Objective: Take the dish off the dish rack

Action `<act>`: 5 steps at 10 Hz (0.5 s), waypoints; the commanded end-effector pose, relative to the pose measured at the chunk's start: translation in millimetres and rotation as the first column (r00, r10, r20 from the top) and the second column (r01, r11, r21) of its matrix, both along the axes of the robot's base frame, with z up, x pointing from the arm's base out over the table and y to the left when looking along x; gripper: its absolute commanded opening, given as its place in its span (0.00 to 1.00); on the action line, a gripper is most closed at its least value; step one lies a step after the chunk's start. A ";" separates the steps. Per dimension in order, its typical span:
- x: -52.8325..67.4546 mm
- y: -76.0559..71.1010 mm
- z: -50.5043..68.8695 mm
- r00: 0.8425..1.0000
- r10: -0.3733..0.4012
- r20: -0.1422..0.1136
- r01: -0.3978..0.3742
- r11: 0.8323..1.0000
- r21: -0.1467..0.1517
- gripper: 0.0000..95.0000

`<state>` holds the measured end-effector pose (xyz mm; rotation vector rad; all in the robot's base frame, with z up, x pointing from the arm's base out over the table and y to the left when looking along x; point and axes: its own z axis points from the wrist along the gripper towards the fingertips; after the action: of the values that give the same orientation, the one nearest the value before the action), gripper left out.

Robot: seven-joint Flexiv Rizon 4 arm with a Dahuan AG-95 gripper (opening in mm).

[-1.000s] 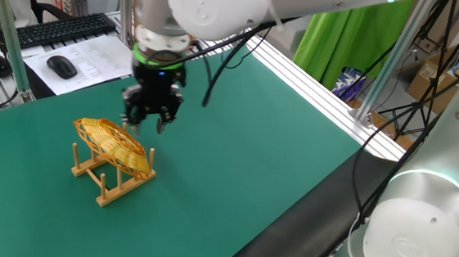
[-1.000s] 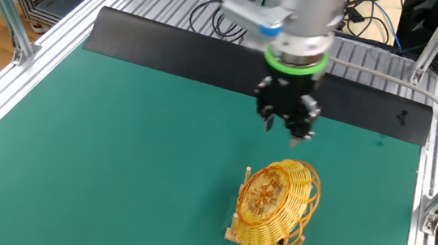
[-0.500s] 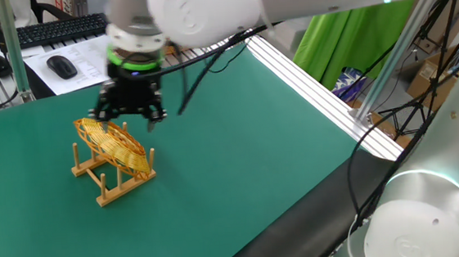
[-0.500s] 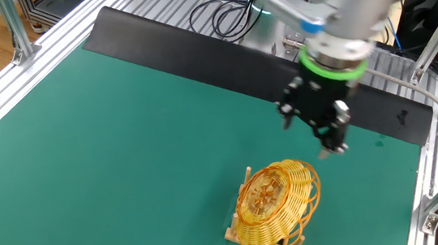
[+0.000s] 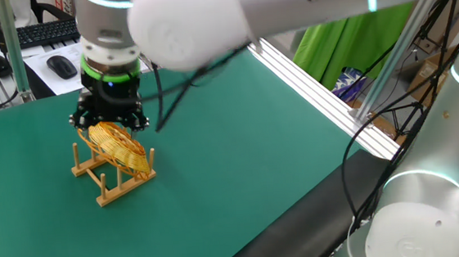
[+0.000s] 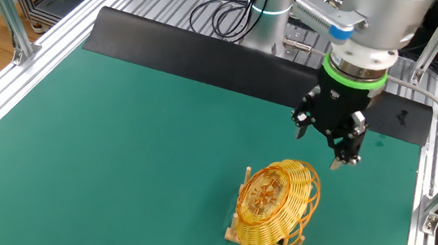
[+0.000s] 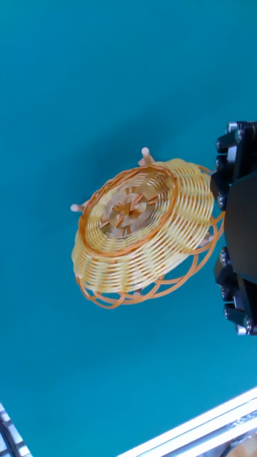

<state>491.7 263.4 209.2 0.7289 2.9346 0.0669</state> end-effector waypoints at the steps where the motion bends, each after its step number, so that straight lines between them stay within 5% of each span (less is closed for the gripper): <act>1: 9.3 8.7 -3.3 1.000 -0.011 -0.001 0.011 1.000 -0.008 0.80; 5: 18.6 14.5 -13.5 1.000 -0.013 0.003 0.013 1.000 -0.017 0.80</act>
<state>510.3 277.7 194.6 0.7431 2.9218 0.0436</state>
